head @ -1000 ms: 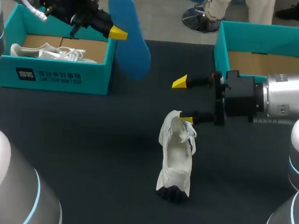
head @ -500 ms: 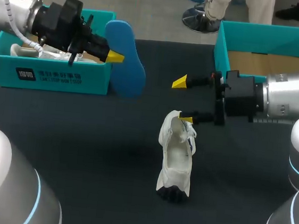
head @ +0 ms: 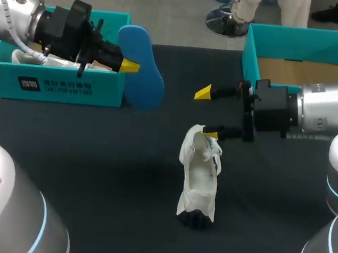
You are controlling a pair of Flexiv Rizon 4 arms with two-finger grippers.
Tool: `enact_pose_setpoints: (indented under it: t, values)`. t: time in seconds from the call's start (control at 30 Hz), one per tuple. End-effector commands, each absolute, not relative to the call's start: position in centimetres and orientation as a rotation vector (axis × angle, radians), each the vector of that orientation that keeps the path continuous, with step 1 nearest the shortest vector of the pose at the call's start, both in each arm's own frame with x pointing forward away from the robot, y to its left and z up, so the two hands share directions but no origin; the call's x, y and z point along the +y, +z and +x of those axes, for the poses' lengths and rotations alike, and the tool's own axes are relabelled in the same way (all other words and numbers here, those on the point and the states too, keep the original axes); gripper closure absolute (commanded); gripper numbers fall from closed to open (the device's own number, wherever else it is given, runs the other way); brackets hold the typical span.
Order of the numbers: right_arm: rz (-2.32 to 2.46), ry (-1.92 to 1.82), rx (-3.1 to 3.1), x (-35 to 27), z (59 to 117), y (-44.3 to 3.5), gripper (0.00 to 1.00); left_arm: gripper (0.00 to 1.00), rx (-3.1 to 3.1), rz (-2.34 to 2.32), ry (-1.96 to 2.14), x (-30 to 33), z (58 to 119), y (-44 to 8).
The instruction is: Take the shoe out of the shoebox, open the shoe tongue, remove and reinsert the insole, then place the shoe into the shoebox
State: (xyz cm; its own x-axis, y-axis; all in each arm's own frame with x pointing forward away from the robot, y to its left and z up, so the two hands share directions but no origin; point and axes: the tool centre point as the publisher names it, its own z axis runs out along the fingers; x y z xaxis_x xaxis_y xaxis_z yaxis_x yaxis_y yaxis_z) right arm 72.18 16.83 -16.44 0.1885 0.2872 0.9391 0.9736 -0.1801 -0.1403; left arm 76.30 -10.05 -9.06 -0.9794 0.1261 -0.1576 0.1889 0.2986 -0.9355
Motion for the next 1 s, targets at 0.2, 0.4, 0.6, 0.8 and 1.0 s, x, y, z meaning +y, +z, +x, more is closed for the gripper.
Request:
enact_pose_setpoints:
  t: [0.2,0.4,0.6,0.8,1.0]
  values:
    - [-1.63,-1.033,-1.22,17.1,72.3,-16.5,0.0,1.0,2.307,0.671,-1.726,-10.8,75.2,-7.9]
    - [-1.63,-1.033,-1.22,17.1,72.3,-16.5,0.0,1.0,1.924,1.044,-1.563,-9.7,73.8,-8.5]
    - [-1.63,-1.033,-1.22,17.1,72.3,-16.5,0.0,1.0,1.78,1.158,-1.498,-8.0,72.6,-10.1]
    - [-1.63,-1.033,-1.22,17.1,72.3,-16.5,0.0,1.0,1.701,1.258,-1.381,-7.6,71.6,-10.9]
    - [-1.63,-1.033,-1.22,17.1,72.3,-16.5,0.0,1.0,1.669,1.278,-1.279,-7.9,70.7,-11.8]
